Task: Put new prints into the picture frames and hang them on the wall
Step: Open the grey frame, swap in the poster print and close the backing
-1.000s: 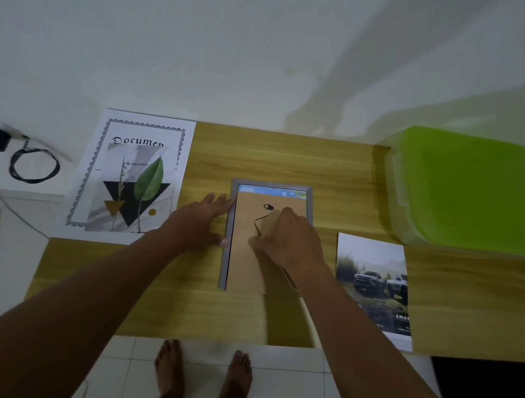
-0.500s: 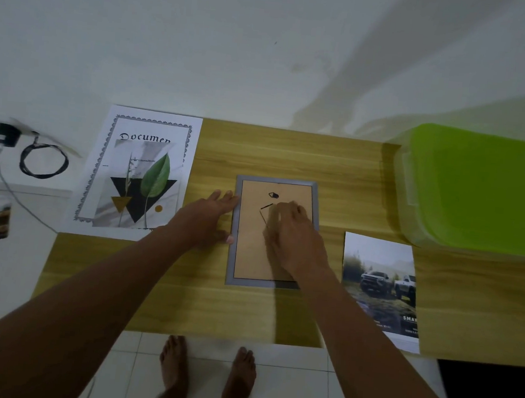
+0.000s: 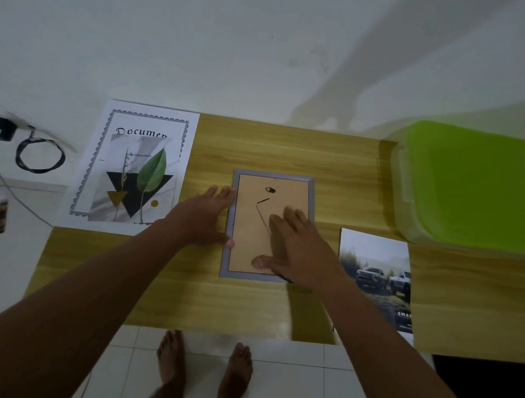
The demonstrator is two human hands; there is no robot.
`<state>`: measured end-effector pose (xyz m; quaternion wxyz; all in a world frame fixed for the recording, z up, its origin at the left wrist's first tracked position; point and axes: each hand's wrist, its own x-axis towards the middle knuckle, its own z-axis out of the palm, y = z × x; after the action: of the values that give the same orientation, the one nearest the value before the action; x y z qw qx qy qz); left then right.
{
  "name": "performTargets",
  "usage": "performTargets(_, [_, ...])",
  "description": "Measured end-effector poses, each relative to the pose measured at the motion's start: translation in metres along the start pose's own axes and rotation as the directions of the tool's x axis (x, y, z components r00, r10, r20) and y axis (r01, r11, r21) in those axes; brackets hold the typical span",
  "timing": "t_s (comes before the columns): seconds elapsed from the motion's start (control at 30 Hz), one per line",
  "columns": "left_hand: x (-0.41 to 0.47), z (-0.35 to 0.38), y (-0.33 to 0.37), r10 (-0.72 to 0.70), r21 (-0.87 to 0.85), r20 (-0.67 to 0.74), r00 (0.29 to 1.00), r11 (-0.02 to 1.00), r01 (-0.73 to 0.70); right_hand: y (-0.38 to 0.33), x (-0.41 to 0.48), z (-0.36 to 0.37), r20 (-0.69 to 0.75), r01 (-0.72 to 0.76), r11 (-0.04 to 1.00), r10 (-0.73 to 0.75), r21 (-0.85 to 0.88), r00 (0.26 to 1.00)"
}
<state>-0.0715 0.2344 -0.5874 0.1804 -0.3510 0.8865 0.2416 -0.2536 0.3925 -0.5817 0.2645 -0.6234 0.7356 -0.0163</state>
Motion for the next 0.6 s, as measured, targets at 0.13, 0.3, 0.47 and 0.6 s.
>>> performTargets(0.13, [0.000,-0.001,-0.001,0.001,-0.011,-0.004,1.000,1.000,-0.001,0.007,-0.005,0.006,0.078,0.044,0.997,-0.039,-0.064,0.996])
performTargets(0.3, [0.000,0.001,-0.001,-0.006,-0.018,-0.010,1.000,1.000,0.006,0.005,-0.005,0.010,0.030,-0.011,0.998,0.009,0.068,1.000])
performTargets(0.47, [-0.001,-0.001,0.002,-0.008,0.000,-0.001,1.000,1.000,0.008,-0.002,-0.001,0.008,0.001,-0.099,0.976,0.100,0.194,0.995])
performTargets(0.6, [0.000,-0.001,0.001,-0.006,0.002,0.003,1.000,1.000,0.006,-0.004,-0.001,0.009,-0.005,-0.122,0.974,0.126,0.193,0.992])
